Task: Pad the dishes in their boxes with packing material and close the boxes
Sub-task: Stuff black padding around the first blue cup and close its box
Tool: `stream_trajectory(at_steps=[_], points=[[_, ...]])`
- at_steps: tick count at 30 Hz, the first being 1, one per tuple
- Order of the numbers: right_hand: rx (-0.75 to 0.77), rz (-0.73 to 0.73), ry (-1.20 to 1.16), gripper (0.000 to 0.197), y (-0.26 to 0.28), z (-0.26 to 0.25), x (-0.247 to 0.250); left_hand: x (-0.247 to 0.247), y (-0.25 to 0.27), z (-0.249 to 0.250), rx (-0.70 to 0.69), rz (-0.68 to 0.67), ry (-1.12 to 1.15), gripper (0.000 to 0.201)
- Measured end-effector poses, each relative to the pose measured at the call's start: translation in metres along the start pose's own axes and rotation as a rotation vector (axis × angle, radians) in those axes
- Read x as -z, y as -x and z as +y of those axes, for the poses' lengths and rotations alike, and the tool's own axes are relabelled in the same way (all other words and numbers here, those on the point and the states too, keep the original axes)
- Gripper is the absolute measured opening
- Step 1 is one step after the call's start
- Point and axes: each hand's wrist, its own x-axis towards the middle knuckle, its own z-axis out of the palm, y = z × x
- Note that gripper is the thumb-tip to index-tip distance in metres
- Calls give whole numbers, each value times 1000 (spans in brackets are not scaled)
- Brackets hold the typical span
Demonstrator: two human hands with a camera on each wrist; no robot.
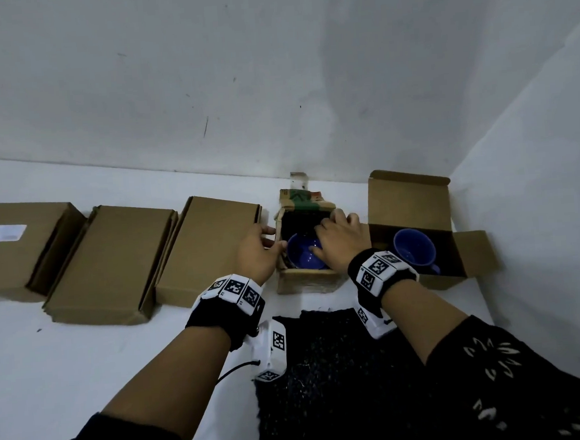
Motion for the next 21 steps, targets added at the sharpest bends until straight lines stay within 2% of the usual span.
stream_trajectory(at_steps=[2,4,6,9,14,17,21], points=[[21,-25,-62,40,-1,3,6,0,1,0,1,1,-8,26],[4,72,-165,42,2,4,11,0,1,1,1,-1,-16,26],[-12,144,-154,43,5,0,15,0,1,2,-11,7,-28,28],[-19,4,-46,45,3,-9,9,0,2,3,-25,20,-49,27],[-4,-179,-84,41,-5,-10,9,-1,6,5,-28,34,-77,28],[-30,-238,-200,36,-10,-7,15,-2,8,8,-23,43,-116,29],[-9,-44,-289,38,1,-4,18,0,9,14,-25,63,-168,37]])
